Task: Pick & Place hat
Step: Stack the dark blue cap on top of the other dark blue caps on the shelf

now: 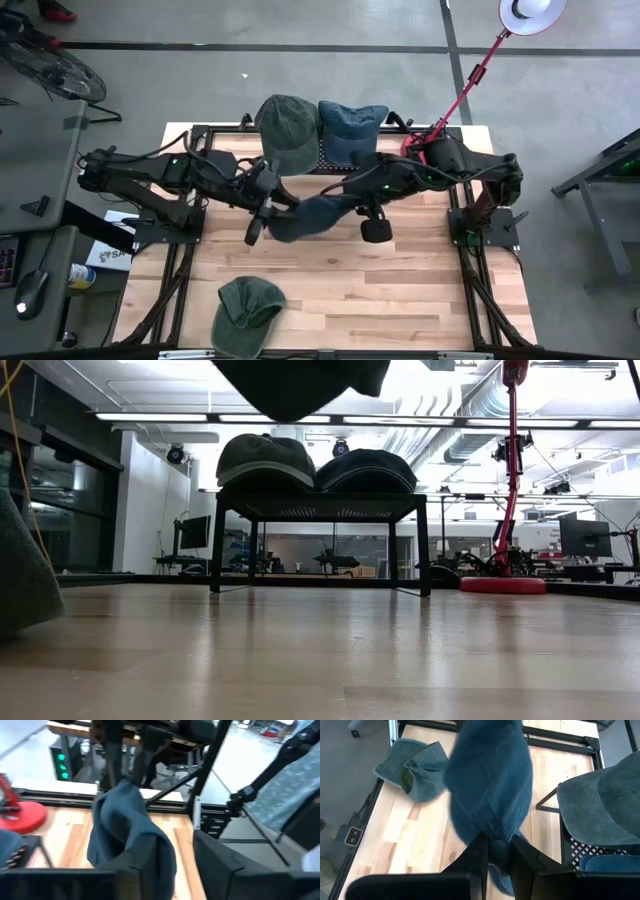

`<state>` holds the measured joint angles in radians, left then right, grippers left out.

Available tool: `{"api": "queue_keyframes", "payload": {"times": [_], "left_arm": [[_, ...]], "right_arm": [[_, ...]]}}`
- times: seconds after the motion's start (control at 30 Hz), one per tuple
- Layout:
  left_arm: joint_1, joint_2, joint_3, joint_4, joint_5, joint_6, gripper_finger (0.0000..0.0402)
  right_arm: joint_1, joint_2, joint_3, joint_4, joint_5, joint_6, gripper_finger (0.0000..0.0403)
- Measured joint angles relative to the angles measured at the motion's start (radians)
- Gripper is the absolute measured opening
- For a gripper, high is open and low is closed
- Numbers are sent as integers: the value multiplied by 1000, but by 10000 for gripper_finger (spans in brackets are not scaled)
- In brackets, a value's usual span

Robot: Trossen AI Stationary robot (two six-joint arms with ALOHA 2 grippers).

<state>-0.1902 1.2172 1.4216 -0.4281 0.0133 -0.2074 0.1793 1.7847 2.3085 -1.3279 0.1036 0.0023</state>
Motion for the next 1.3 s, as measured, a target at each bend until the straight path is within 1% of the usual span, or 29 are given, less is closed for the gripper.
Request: {"api": "queue_keyframes", "payload": {"times": [0.1, 0.2, 0.53, 0.67, 0.87, 1.03, 1.3], "left_arm": [[0, -16, 0, 11, -47, 2, 155], [0, -34, 1, 15, -91, 16, 167], [0, -81, 0, -38, -271, 28, 170], [0, -82, 0, -57, -335, 25, 170], [0, -81, 0, -61, -360, 24, 170], [0, -81, 0, -77, -391, 20, 170], [0, -81, 0, -90, -442, 20, 170]], "right_arm": [[0, -17, 0, -1, 2, 2, 40], [-4, -44, 0, -1, 25, 1, 40], [-49, -145, 1, 9, 101, -36, 40], [-84, -166, 1, 14, 115, -96, 40], [-171, -176, 1, 40, 114, -197, 40], [-257, -176, 1, 67, 61, -285, 40], [-411, -176, 1, 68, -75, -421, 40]]}}
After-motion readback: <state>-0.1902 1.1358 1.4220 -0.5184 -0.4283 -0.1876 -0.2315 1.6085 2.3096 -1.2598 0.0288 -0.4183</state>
